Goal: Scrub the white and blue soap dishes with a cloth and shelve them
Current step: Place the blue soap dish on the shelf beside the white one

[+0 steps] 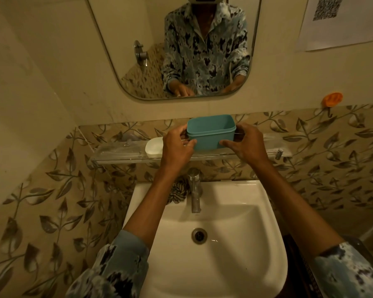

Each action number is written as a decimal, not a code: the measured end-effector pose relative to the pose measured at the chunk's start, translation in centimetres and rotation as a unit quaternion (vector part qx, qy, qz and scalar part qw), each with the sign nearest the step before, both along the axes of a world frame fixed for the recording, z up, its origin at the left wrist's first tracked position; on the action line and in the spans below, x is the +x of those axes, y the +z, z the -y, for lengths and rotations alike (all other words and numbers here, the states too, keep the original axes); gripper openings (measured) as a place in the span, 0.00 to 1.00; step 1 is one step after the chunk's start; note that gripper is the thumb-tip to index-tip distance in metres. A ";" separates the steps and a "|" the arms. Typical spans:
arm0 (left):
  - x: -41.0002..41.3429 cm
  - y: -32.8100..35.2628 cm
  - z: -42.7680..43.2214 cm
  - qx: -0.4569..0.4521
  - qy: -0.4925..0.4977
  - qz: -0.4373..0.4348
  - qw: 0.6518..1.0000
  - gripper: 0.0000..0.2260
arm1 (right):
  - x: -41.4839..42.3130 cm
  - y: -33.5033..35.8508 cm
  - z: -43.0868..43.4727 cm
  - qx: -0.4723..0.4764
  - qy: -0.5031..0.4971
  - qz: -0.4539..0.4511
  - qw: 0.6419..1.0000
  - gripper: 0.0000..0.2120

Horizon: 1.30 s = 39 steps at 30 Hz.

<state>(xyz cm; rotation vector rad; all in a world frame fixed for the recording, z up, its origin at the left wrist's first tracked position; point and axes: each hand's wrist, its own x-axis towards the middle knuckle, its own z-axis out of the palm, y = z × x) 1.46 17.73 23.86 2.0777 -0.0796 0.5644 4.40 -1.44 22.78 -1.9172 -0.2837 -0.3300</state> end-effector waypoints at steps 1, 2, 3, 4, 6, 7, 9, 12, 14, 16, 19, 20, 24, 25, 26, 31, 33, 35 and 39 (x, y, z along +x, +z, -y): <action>-0.1 -0.1 -0.1 0.005 0.001 0.000 1.000 0.21 | 0.1 -0.1 -0.1 -0.005 0.000 -0.004 1.000 0.25; -0.1 -0.2 -0.3 0.009 0.002 -0.002 1.000 0.21 | 0.1 -0.3 -0.2 -0.010 -0.002 -0.011 1.000 0.25; -0.2 -0.2 -0.4 0.012 0.002 -0.005 1.000 0.21 | 0.2 -0.5 -0.3 -0.015 -0.004 -0.018 1.000 0.25; -0.2 -0.3 -0.5 0.012 0.002 -0.009 1.000 0.21 | 0.3 -0.6 -0.4 -0.021 -0.005 -0.026 0.999 0.25; -0.4 -0.5 -0.7 0.014 0.005 -0.016 1.000 0.21 | 0.3 -0.9 -0.5 -0.035 -0.007 -0.032 0.999 0.26; -0.4 -0.5 -0.7 0.015 0.007 -0.018 1.000 0.22 | 0.3 -0.9 -0.6 -0.041 -0.009 -0.030 0.999 0.26; -0.5 -0.7 -0.8 0.017 0.006 -0.017 1.000 0.22 | 0.2 -1.1 -0.7 -0.052 -0.011 -0.026 0.998 0.26; -0.6 -0.9 -0.9 0.020 0.004 -0.018 1.000 0.23 | 0.0 -1.5 -0.8 -0.061 -0.014 -0.026 0.998 0.25; -0.7 -1.1 -1.0 0.021 0.006 -0.018 1.000 0.23 | -0.2 -1.6 -0.9 -0.068 -0.014 -0.019 0.997 0.26; -0.9 -1.3 -1.1 0.018 0.004 -0.015 1.000 0.23 | -0.4 -1.7 -1.0 -0.067 -0.014 -0.010 0.998 0.26; -1.0 -1.5 -1.2 0.010 0.003 -0.012 1.000 0.23 | -0.4 -1.8 -1.1 -0.077 -0.022 -0.007 0.997 0.26; -1.0 -1.5 -1.3 0.008 0.003 -0.011 1.000 0.23 | -0.4 -1.9 -1.1 -0.081 -0.024 -0.008 0.996 0.26; -1.1 -1.8 -1.4 0.000 0.001 -0.005 1.000 0.24 | -0.3 -2.0 -1.3 -0.091 -0.024 -0.012 0.995 0.25; -1.1 -1.9 -1.4 -0.001 -0.001 -0.003 1.000 0.24 | -0.3 -2.0 -1.3 -0.091 -0.024 -0.010 0.996 0.25; -1.2 -1.9 -1.4 -0.002 -0.002 -0.002 1.000 0.24 | -0.3 -2.0 -1.3 -0.091 -0.022 -0.009 0.996 0.25; -1.8 -2.3 -1.6 -0.006 0.022 0.019 1.000 0.21 | -0.5 -2.3 -1.2 -0.083 -0.024 -0.008 0.996 0.28; -2.6 -3.1 -2.0 0.006 0.069 0.066 0.995 0.15 | -1.1 -2.6 -1.0 -0.081 -0.057 0.002 0.995 0.32; -3.7 -4.9 -3.0 0.022 0.095 0.095 0.991 0.08 | -2.0 -3.0 -0.7 -0.071 -0.089 0.029 0.993 0.33; -5.3 -11.6 -6.3 0.034 0.110 -0.040 0.993 0.07 | -4.5 -4.8 -0.3 -0.039 -0.106 0.102 0.988 0.27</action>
